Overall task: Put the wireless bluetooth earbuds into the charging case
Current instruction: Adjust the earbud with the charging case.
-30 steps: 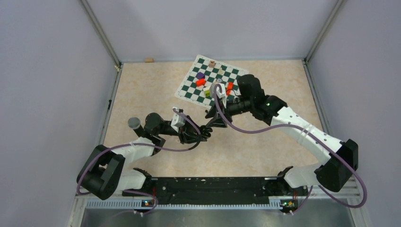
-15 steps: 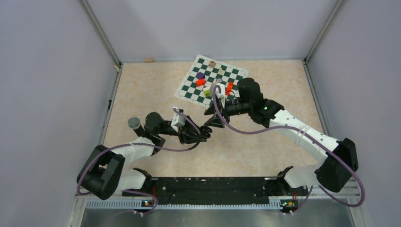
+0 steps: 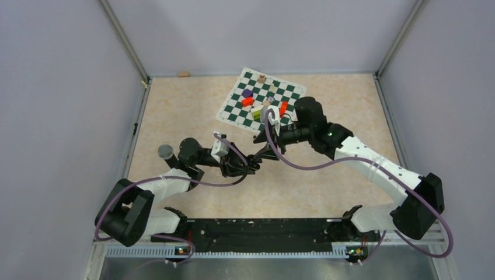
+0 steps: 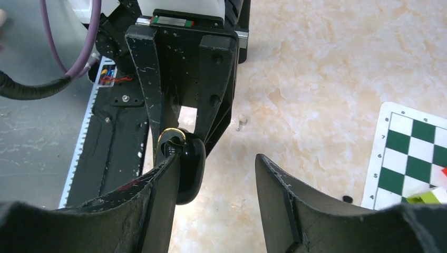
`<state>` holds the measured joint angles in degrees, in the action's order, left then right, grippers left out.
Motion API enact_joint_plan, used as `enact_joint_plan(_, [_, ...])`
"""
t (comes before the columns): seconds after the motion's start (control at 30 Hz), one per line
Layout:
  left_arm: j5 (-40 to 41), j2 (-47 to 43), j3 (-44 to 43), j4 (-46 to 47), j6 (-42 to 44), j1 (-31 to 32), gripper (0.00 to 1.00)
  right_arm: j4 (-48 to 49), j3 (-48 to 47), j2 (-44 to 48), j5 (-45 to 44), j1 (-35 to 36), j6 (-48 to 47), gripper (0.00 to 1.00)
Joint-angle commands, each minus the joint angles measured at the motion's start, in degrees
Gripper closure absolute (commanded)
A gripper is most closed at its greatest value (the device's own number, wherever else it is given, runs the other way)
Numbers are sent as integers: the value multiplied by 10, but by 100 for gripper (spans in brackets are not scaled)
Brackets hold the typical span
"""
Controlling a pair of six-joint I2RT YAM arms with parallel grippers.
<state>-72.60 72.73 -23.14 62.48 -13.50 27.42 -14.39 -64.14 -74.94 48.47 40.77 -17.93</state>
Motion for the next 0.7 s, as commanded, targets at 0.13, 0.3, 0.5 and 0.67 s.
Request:
enact_joint_plan(0.13, [-6, -12, -21, 11, 8, -5, 100, -35, -15, 38, -8, 12, -62, 42])
enact_joint_plan(0.3, [-10, -10, -25, 3, 9, -6, 100, -88, -26, 53, 45, 14, -150, 50])
enact_joint_plan(0.5, [-58, -1, -46, -69, 28, -6, 100, -236, -69, 55, 50, 24, -407, 54])
enact_joint_plan(0.67, [-83, -2, -72, -206, 107, -6, 100, -308, -98, 37, 21, 36, -556, 52])
